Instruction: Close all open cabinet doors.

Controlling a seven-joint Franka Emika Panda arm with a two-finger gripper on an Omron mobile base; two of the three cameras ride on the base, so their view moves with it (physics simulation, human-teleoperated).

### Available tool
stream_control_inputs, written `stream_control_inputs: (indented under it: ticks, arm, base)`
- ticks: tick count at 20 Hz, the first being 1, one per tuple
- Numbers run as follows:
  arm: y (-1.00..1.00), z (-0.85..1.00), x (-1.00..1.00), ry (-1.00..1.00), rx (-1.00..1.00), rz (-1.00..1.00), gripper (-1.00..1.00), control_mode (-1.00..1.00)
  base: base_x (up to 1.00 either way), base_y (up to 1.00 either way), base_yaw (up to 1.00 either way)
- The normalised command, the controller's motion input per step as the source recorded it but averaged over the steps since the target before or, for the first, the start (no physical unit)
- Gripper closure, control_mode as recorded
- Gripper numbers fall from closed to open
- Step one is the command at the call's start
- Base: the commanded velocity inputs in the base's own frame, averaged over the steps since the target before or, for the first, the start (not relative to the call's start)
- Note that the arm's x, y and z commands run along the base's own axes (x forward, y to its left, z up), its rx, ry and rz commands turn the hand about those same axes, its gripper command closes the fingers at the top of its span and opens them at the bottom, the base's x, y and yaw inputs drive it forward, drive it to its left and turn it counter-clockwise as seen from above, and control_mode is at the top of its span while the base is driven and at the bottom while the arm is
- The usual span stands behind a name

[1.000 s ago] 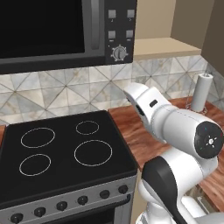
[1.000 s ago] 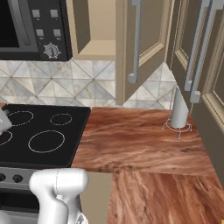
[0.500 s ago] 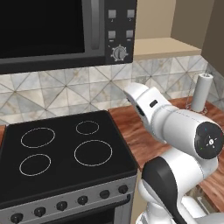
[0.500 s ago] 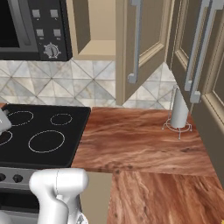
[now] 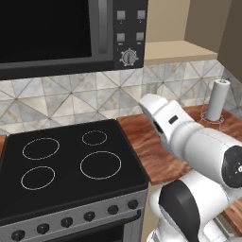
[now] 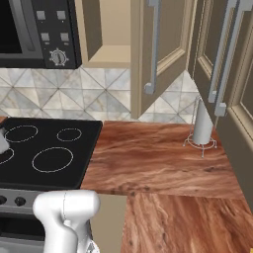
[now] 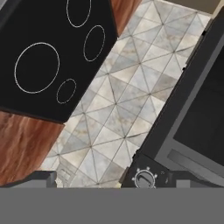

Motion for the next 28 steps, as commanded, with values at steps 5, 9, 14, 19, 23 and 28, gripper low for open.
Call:
stream_control_inputs:
  ticks: [5, 9, 14, 19, 23, 28]
  arm:
    - [-0.35, -0.12, -0.93, -0.16, 0.00, -0.02, -1.00, -1.00]
    - [-0.53, -0.02, -0.78, -0.15, 0.00, -0.01, -1.00, -1.00]
    - [-0.75, 0.00, -0.51, -0.11, 0.00, 0.00, -1.00, -1.00]
    - [-1.00, 0.00, -0.22, -0.10, 0.12, 0.01, -1.00, -1.00]
    - [-1.00, 0.00, -0.11, -0.06, 0.37, 0.00, -1.00, -1.00]
    - [-0.83, 0.03, -0.11, -0.06, 0.41, -0.01, -1.00, -1.00]
  base:
    - [0.00, 0.00, 0.00]
    - [0.00, 0.00, 0.00]
    - [0.00, 0.00, 0.00]
    - [0.00, 0.00, 0.00]
    - [0.00, 0.00, 0.00]
    - [0.00, 0.00, 0.00]
